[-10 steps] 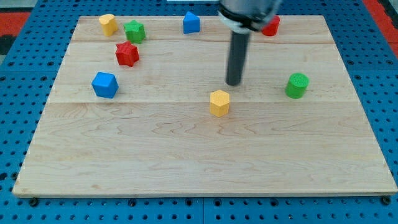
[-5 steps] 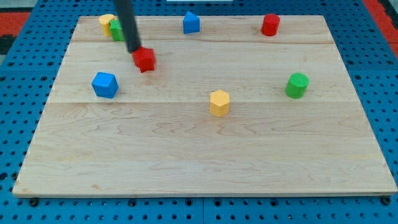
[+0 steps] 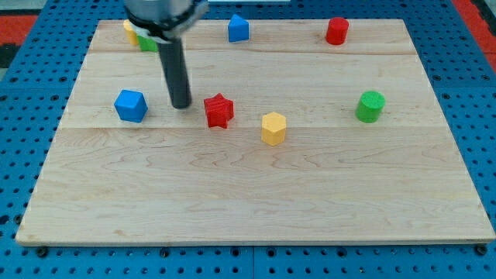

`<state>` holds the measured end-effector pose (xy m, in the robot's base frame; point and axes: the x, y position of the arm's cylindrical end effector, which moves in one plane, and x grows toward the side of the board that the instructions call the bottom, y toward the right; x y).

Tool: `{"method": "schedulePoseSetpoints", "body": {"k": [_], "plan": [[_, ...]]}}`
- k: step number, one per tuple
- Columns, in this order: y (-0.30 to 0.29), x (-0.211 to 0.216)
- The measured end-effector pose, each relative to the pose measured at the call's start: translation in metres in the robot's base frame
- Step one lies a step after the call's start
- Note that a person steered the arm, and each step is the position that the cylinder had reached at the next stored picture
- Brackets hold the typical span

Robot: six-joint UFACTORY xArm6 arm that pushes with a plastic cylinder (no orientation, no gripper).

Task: Move the red star vertically to the bottom side of the green circle

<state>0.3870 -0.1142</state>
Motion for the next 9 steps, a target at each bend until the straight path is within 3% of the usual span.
{"method": "schedulePoseSetpoints", "body": {"k": [1,3,4,5,6,7,8,9], "plan": [[0.044,-0.001],[0.052,0.084],[0.061,0.076],[0.039,0.031],[0.044,0.025],[0.111,0.086],[0.185,0.110],[0.206,0.135]]}}
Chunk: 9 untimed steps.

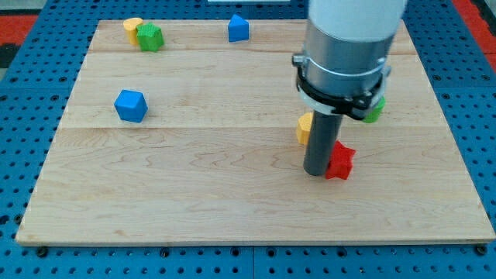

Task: Move the red star vertically to the bottom side of the green circle

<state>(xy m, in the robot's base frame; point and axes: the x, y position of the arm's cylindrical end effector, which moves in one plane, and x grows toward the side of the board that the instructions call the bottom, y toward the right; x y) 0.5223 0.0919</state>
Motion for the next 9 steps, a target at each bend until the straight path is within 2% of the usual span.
{"method": "schedulePoseSetpoints", "body": {"k": [1,2,3,4,5,8,9], "plan": [[0.000,-0.035],[0.004,-0.039],[0.051,-0.019],[0.051,0.000],[0.052,-0.013],[0.052,-0.015],[0.054,-0.030]]}}
